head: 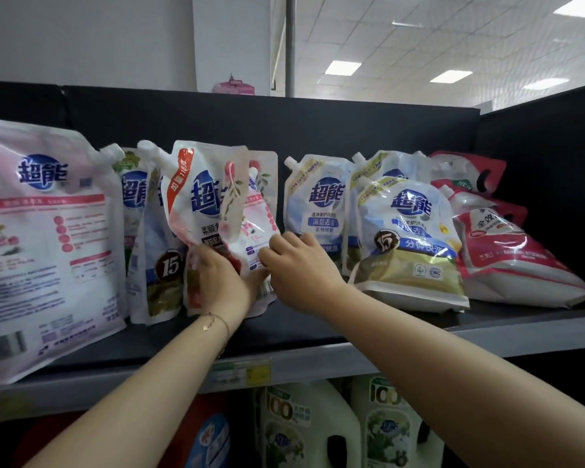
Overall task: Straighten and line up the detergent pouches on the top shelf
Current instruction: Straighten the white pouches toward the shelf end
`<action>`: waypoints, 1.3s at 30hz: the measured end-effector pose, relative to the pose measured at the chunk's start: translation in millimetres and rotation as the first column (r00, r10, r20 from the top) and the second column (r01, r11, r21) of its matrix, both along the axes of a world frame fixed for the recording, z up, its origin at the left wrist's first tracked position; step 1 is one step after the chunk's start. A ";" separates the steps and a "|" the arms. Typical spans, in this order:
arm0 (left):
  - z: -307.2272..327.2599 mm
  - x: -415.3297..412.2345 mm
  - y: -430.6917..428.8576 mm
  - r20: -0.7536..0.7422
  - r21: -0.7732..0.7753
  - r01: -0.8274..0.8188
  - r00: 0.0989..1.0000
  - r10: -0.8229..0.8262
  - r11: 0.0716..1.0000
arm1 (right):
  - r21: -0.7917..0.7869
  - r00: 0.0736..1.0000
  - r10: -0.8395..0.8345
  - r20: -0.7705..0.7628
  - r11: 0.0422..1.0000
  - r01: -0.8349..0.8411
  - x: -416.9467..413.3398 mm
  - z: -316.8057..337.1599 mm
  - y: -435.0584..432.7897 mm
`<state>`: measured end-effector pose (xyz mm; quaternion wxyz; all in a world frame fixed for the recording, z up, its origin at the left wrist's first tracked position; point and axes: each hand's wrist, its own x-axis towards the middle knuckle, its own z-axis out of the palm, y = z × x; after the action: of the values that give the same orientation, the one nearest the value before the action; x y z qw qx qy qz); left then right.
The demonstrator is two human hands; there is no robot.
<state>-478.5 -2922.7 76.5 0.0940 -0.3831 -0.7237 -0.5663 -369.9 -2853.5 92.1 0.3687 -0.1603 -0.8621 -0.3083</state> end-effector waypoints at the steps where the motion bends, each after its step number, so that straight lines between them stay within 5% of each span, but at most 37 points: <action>1: 0.9 2.3 -2.7 -0.026 0.049 -0.015 1.000 0.016 0.999 | -0.067 0.999 -0.023 0.042 0.997 0.026 4.2 -1.2 1.6; 7: 15.6 16.1 -23.2 -0.346 0.199 0.025 0.937 0.047 0.980 | -0.247 0.989 -0.097 0.114 0.961 0.123 21.9 3.0 -0.8; 11: 13.3 32.8 -32.2 -0.541 0.042 0.107 0.839 -0.067 0.993 | -0.275 0.988 -0.115 0.104 0.951 0.139 32.2 8.3 -4.5; 16: 11.4 39.8 -24.7 -0.570 -0.166 0.175 0.786 -0.239 0.970 | -0.324 0.974 -0.217 0.066 0.919 0.226 59.2 12.2 -6.7; 23: 27.2 65.2 25.8 -0.378 -0.344 0.359 0.793 -0.478 0.867 | -0.425 0.874 -0.482 0.065 0.778 0.462 121.9 7.7 4.8; 27: 40.4 85.1 71.4 -0.146 -0.345 0.516 0.795 -0.588 0.784 | -0.455 0.856 -0.506 0.110 0.740 0.496 147.3 -3.9 20.2; 31: 55.7 104.3 120.4 0.275 -0.176 0.614 0.781 -0.561 0.769 | -0.477 0.912 -0.400 0.088 0.787 0.391 156.2 -5.9 20.9; 33: 56.6 112.4 140.4 0.496 -0.027 0.682 0.644 -0.582 0.731 | -0.505 0.942 -0.331 0.050 0.806 0.309 160.3 -5.6 21.8; 39: 27.4 109.1 213.7 0.594 0.279 0.614 0.494 -0.635 0.738 | -0.554 0.973 -0.218 0.076 0.802 0.223 173.2 -6.2 31.5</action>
<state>-369.4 -2709.1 104.0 -0.3709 -0.3931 -0.5113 -0.6682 -196.8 -2822.0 85.9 0.2637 -0.3590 -0.8913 -0.0842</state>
